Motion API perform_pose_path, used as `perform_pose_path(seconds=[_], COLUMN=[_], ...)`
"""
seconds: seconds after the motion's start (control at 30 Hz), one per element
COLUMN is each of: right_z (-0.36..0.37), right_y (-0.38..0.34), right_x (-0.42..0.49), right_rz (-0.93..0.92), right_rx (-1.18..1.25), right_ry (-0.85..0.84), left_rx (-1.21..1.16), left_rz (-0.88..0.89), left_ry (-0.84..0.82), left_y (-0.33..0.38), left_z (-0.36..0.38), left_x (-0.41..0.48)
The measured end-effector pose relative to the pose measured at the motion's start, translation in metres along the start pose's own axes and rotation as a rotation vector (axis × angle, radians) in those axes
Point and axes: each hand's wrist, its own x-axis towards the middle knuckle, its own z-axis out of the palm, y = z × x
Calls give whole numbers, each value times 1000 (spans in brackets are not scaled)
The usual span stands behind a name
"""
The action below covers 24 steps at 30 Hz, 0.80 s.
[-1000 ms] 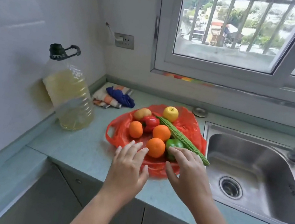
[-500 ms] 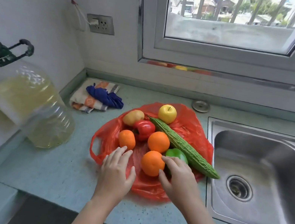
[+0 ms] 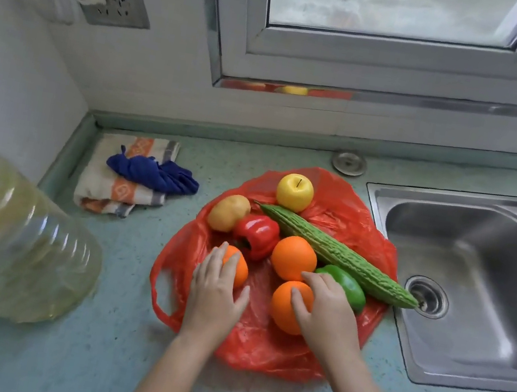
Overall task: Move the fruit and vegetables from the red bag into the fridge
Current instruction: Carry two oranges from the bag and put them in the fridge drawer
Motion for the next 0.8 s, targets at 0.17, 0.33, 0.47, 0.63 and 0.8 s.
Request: perform_pose_path(seconds=[0.17,0.33,0.47,0.63,0.8], right_z=[18,26,24,22,25], right_y=[-6,-11,-11,-13,-14], right_x=[0,-8,-16,-26,-32], right_rz=[91,187,316,465,548], right_rx=[-76,-17,52,165,307], right_ry=[73,97,30,-92,-225], left_rx=[24,94,71,14,-38], left_rz=[57,116,119,94,68], left_ry=[-76,-125,-115,-89,-103], left_y=[-11,-26,-32,-37,-40], left_z=[6,15,19,19,12], left_x=[16,21,23,22,20])
